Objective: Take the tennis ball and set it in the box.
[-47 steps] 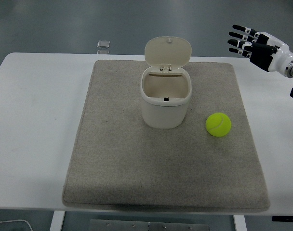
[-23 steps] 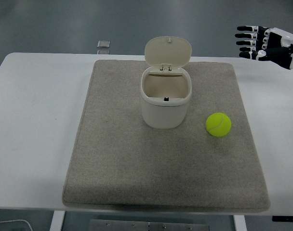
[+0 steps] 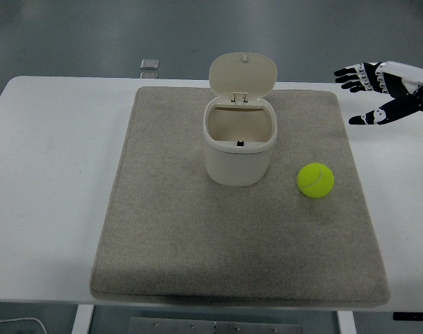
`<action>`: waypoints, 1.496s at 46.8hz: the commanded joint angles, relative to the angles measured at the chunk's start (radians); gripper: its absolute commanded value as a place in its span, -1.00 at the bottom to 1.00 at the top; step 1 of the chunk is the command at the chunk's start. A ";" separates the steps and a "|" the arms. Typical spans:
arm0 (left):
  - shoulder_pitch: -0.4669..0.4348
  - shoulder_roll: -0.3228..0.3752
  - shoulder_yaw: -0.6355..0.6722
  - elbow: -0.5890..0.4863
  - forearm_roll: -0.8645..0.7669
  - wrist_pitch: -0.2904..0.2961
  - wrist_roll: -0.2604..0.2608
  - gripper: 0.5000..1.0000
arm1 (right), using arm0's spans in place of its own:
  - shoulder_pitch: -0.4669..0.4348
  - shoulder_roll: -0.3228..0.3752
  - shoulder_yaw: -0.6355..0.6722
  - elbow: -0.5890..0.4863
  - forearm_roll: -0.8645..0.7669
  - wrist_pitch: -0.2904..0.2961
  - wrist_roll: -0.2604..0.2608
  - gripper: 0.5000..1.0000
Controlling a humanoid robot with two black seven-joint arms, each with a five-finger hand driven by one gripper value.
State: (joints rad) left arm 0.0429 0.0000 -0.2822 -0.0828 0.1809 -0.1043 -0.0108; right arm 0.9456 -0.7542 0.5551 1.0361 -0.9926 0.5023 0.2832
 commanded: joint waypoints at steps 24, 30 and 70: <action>0.000 0.000 0.000 0.000 0.000 0.000 0.000 0.97 | -0.116 -0.025 -0.041 0.133 -0.060 -0.037 0.039 0.65; 0.000 0.000 0.000 0.000 0.000 0.000 0.000 0.97 | -0.145 -0.020 -0.041 0.154 -0.060 -0.054 0.041 0.65; 0.000 0.000 0.000 0.000 0.000 0.000 0.000 0.97 | -0.217 0.039 -0.086 0.153 -0.227 -0.235 0.114 0.64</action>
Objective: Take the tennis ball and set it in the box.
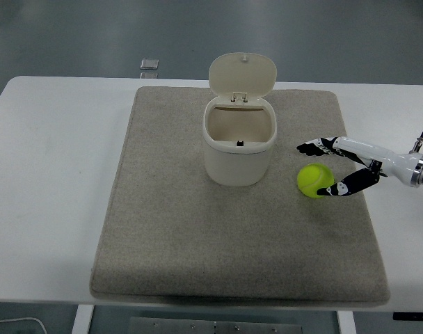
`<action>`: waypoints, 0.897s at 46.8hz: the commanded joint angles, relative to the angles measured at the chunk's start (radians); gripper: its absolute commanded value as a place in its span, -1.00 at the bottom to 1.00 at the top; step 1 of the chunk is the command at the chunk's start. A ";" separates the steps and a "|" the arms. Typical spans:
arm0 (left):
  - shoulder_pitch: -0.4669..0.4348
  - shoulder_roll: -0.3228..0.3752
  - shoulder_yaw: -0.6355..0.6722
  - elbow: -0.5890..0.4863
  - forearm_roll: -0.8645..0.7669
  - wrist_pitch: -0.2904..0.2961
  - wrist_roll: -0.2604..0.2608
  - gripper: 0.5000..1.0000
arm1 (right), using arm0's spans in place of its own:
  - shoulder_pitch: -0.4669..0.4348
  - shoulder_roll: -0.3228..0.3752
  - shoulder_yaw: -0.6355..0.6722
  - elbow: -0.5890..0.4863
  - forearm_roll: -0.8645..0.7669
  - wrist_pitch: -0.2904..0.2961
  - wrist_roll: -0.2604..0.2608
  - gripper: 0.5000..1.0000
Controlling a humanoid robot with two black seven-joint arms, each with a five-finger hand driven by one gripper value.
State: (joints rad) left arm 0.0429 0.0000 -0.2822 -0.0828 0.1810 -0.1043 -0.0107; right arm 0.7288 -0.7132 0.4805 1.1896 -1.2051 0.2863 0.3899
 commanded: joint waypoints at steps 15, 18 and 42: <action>0.000 0.000 0.000 0.000 0.000 0.000 0.000 0.97 | -0.003 0.000 -0.045 -0.001 -0.051 -0.079 0.037 0.60; 0.000 0.000 0.000 0.000 0.000 0.000 0.000 0.97 | -0.003 0.000 -0.049 -0.001 -0.060 -0.081 0.038 0.58; 0.000 0.000 0.000 0.000 0.000 0.000 0.000 0.97 | -0.003 0.000 -0.054 -0.008 -0.114 -0.104 0.067 -0.09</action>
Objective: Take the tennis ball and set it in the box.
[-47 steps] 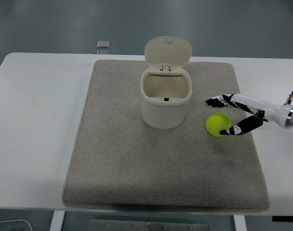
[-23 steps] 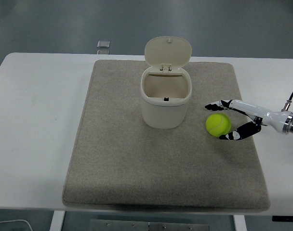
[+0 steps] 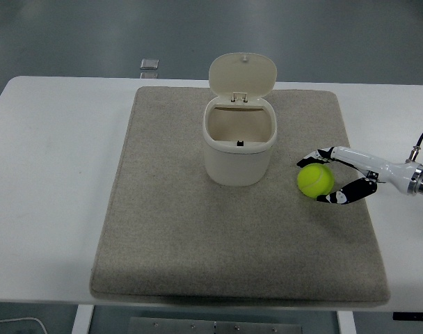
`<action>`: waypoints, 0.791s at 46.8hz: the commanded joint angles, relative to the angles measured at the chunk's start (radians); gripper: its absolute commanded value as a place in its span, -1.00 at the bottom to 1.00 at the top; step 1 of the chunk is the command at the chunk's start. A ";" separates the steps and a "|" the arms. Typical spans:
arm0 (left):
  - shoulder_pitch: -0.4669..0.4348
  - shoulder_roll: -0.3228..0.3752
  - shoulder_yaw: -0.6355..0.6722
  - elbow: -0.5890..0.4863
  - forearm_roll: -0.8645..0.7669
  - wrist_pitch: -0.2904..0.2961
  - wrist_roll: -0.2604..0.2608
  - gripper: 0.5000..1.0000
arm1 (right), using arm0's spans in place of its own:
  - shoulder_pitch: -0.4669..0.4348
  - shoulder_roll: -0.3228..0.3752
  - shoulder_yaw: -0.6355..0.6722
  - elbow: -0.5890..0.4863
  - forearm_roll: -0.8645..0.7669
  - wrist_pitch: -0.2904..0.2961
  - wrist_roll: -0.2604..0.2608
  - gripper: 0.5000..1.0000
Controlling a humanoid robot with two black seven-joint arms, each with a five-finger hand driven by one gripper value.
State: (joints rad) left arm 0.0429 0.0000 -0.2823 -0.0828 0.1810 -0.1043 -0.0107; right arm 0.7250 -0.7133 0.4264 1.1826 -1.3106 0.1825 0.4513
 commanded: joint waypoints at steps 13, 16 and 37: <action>0.000 0.000 0.000 0.000 0.000 0.000 0.000 0.97 | 0.001 0.000 0.000 -0.001 -0.012 0.000 0.009 -0.30; 0.000 0.000 0.000 0.000 0.000 0.000 0.000 0.97 | 0.002 -0.002 0.002 -0.001 -0.010 0.000 0.009 -0.55; 0.000 0.000 0.000 0.000 0.000 0.000 0.000 0.97 | 0.019 -0.023 0.044 -0.001 0.031 -0.003 0.052 -1.00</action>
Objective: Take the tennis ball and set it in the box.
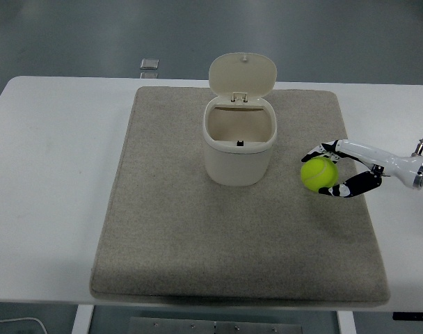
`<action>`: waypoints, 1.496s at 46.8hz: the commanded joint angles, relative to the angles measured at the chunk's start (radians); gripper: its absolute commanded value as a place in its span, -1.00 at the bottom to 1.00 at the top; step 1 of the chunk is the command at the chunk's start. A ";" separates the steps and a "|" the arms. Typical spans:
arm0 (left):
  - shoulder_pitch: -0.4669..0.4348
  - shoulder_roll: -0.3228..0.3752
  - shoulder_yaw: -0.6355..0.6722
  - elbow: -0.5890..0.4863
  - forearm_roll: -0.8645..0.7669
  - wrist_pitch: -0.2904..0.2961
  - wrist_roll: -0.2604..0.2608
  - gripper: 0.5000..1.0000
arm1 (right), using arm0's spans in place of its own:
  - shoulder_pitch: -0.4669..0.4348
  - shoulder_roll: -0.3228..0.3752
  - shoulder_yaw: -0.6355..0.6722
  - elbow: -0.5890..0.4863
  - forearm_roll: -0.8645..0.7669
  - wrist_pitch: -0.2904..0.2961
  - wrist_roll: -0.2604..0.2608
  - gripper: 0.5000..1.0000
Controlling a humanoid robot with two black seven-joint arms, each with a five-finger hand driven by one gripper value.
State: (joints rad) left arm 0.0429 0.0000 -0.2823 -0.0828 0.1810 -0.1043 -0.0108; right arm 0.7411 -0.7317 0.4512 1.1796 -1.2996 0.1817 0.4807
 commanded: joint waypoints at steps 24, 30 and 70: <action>0.000 0.000 0.000 0.000 0.000 0.000 0.000 0.97 | 0.172 -0.057 0.044 0.083 0.138 0.084 0.108 -1.00; 0.000 0.000 0.000 0.000 0.000 0.000 0.000 0.97 | 0.196 0.005 0.044 0.083 0.138 0.088 0.099 -1.00; 0.000 0.000 0.000 0.000 0.000 0.000 0.000 0.97 | 0.227 0.193 0.044 0.058 0.140 0.038 -0.088 -0.44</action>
State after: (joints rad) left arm 0.0429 0.0000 -0.2823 -0.0828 0.1810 -0.1043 -0.0107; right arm 0.9691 -0.5407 0.4959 1.2378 -1.1604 0.2198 0.3960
